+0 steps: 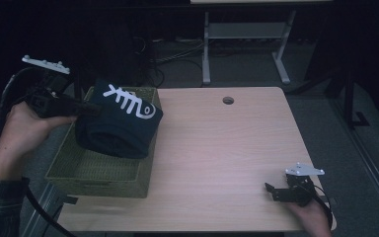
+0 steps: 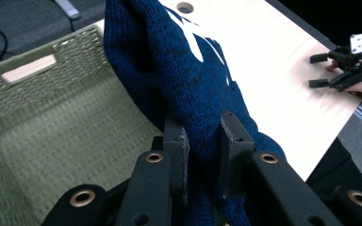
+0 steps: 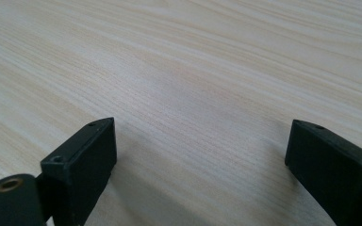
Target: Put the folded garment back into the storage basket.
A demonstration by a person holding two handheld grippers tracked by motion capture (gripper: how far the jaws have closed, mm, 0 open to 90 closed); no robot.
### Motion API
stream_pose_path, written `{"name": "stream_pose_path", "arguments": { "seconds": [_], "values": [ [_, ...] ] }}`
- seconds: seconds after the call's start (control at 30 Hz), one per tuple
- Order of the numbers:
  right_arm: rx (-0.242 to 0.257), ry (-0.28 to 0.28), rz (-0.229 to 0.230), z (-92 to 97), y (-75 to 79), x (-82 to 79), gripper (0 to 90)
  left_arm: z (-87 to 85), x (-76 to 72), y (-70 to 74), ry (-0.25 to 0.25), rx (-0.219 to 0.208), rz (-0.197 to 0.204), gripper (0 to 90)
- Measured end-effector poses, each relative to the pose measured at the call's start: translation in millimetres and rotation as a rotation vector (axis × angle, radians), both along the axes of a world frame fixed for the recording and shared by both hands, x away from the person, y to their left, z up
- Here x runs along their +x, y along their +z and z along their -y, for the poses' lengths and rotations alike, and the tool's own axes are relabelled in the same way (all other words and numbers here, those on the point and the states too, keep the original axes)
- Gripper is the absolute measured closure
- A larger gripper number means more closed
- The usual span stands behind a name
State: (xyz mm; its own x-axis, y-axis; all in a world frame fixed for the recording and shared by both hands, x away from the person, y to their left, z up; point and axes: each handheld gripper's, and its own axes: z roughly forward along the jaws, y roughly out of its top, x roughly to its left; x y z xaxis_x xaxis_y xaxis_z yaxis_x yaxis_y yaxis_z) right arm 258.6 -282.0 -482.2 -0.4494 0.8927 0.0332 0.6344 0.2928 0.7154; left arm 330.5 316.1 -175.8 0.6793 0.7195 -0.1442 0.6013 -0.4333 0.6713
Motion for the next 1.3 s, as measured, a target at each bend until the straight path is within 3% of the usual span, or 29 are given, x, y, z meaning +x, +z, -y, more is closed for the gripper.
{"name": "stream_pose_path", "arguments": {
  "seconds": [0.53, 1.03, 1.3],
  "values": [
    [-0.003, 0.003, 0.001, 0.3, -0.1, 0.1, 9.3, -32.9, 6.7, -30.9, 0.106, -0.005, -0.05, 76.0],
    [-0.002, 0.003, 0.0, 0.3, 0.0, 0.0, 9.3, -36.9, 14.6, -60.5, 0.15, 0.002, -0.098, 76.1],
    [-0.003, 0.003, 0.0, 0.3, 0.0, 0.1, 9.3, -34.1, 18.6, -77.2, 0.147, -0.002, -0.125, 76.1]
  ]
}}
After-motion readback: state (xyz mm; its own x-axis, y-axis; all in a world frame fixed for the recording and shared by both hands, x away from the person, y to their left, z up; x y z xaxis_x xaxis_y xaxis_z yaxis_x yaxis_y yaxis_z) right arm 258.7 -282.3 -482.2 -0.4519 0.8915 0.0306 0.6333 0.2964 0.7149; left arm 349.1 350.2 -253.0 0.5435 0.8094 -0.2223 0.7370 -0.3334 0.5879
